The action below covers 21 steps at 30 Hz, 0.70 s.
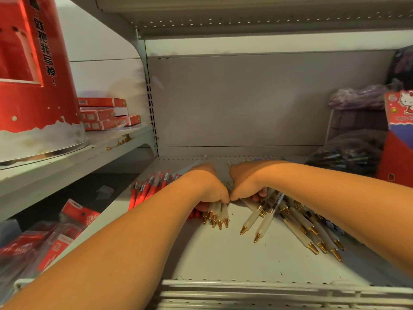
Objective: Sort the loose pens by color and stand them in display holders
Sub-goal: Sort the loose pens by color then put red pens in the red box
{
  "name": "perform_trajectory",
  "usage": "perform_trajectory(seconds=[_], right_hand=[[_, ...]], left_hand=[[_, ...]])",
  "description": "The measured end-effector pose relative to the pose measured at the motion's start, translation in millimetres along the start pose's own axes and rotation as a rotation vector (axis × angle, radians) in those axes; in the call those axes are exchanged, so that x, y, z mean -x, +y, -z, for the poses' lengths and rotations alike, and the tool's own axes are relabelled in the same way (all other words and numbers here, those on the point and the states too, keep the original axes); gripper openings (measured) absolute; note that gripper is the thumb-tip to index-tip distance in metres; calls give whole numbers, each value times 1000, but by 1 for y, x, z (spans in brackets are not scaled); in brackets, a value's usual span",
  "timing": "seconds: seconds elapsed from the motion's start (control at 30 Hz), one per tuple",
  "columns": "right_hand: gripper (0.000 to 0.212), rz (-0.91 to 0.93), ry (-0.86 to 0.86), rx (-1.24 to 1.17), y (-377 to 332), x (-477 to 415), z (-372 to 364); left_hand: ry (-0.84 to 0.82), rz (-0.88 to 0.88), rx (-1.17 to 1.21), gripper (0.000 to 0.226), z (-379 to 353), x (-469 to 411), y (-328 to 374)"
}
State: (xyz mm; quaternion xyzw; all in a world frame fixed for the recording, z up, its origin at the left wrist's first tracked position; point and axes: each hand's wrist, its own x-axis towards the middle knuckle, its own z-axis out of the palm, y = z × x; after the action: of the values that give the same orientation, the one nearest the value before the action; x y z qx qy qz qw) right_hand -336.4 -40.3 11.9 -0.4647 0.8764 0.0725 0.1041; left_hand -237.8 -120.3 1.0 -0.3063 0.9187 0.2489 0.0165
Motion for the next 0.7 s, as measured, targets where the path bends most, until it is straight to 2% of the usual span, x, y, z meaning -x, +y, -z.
perform_trajectory(seconds=[0.13,0.3,0.47,0.53,0.6,0.67,0.7], right_hand=[[29,-7,-15,-29,-1,-6,-2],[21,-19,-112,-212,2,-12,1],[20,73,-112,-441,9,-12,7],[12,136,-67,-464,17,-3,12],[4,254,-26,-402,28,14,15],[21,359,-80,-288,39,37,15],[32,377,-133,-250,44,49,13]], left_hand=[[-6,16,65,28,3,-1,-5],[-21,35,168,37,2,-2,-7],[24,32,146,29,0,-7,-10],[46,27,121,39,0,-5,-7],[84,5,3,66,-3,-2,-2],[120,-14,-151,79,-6,0,2],[123,-23,-194,73,-8,-2,3]])
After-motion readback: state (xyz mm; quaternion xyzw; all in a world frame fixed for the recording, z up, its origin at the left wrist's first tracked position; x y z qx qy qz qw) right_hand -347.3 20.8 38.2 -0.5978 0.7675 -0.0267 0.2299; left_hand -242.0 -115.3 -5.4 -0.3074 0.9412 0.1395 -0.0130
